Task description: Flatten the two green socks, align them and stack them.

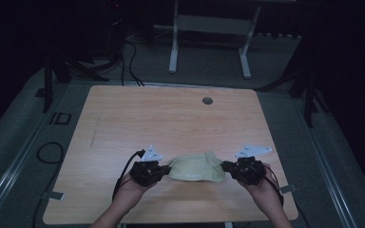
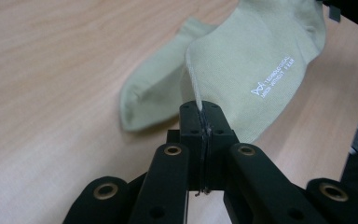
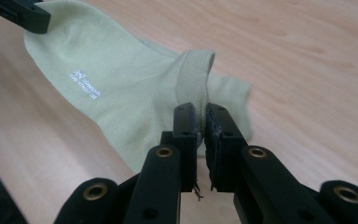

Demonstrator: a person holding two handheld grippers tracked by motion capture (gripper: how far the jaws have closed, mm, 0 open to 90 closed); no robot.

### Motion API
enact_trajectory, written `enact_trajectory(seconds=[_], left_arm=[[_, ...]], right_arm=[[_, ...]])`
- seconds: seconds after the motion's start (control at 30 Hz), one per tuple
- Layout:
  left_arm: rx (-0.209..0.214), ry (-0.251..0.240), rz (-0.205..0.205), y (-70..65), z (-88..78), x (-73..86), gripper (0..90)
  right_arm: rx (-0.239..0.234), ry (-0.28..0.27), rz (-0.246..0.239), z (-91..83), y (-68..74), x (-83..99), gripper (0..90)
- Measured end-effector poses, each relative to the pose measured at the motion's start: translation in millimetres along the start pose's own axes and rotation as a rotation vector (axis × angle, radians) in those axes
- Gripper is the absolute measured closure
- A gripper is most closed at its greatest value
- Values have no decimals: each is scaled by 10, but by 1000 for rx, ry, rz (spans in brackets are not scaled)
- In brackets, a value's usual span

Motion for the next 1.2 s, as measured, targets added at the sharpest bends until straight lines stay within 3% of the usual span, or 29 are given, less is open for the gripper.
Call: enact_trajectory(seconds=[0.23, 0.5, 0.93, 1.2], left_arm=[[-16, 3, 6, 150, 83, -171, 888], [-10, 15, -11, 289, 226, -196, 887], [-3, 60, -45, 403, 475, -68, 887], [6, 87, -40, 368, 564, 24, 887]], right_arm=[[14, -11, 29, 0, -174, -242, 829], [28, -2, 63, 143, -326, -372, 828], [52, 45, 104, 463, -477, -300, 828], [54, 77, 101, 529, -454, -164, 828]])
Point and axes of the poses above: each handheld gripper's, and its own axes: z roughly forward along the jaws, x roughly out of its underside, y roughly to its left, the point moved 3 cm from there along z, roughly forward along the jaws, and after that the axes turned 12 degrees about z, right-handed, at the moved point
